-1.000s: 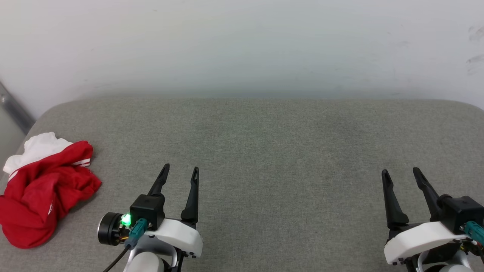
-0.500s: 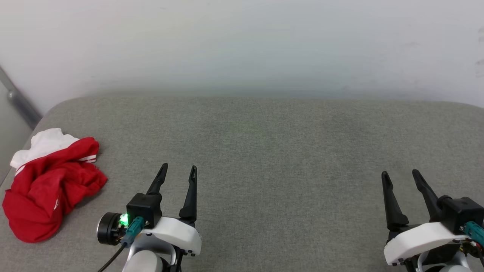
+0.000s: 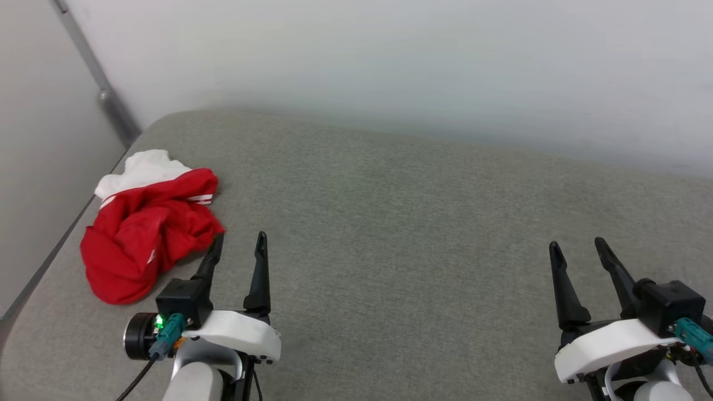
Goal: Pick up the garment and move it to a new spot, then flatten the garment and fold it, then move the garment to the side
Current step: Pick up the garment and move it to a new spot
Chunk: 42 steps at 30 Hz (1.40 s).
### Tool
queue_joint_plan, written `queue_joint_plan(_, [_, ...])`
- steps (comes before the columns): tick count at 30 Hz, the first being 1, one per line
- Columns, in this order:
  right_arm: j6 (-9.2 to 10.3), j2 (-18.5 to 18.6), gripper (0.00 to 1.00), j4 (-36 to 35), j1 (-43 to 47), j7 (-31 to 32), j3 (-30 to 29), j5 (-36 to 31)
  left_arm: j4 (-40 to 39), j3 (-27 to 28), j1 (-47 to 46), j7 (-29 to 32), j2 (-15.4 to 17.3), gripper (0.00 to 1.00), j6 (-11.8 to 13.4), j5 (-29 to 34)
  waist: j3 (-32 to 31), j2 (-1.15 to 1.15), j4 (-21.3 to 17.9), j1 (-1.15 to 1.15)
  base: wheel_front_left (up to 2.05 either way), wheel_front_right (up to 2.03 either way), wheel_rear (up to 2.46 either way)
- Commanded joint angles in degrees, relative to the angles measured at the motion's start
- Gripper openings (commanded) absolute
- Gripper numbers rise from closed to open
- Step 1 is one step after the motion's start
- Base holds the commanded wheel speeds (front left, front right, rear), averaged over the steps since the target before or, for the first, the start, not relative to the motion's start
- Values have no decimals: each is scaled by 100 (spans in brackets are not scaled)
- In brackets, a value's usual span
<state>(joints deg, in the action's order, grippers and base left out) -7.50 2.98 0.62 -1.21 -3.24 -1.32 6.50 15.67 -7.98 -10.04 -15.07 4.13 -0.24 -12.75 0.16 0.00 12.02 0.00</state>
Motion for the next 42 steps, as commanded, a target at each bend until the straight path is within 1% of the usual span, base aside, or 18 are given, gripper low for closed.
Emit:
queue_joint_plan(1, [2,-9,100,-11,-75,-22,49,-8,-42,59,-11,-16,7,100,36,1,44,0,320,0,0,0,0])
queue_joint_plan(8, [2,7,100,28,-126,-24,266,47,-116,283,144,-16,31,100,109,-37,68,0,948,0,0,0,0])
queue_joint_plan(12, [2,25,100,42,-186,-30,353,47,-143,373,195,-16,52,100,104,-68,93,0,1227,0,0,0,0])
queue_joint_plan(17, [2,70,100,57,-269,-22,499,48,-190,454,254,-16,49,100,114,-80,137,0,1416,0,0,0,0])
queue_joint_plan(22, [2,108,100,86,-329,-7,552,59,-216,507,292,-16,36,100,108,-60,146,0,1475,0,0,0,0])
queue_joint_plan(29, [3,155,100,128,-399,7,652,67,-223,567,250,-16,40,100,137,1,178,0,1322,0,0,0,0])
queue_joint_plan(33, [2,213,100,55,-523,62,737,14,-197,635,6,-16,179,100,119,-1,312,0,1095,0,0,0,0])
queue_joint_plan(36, [2,310,100,-25,-630,121,799,-37,-209,690,-370,58,338,100,98,12,492,0,880,0,0,0,0])
queue_joint_plan(38, [2,376,100,-100,-769,173,950,-44,-210,809,-696,151,570,100,105,30,671,0,672,0,0,0,0])
queue_joint_plan(42, [3,513,100,-187,-1065,217,1117,-21,-161,1043,-1401,530,908,100,52,-149,1055,0,266,0,0,0,0])
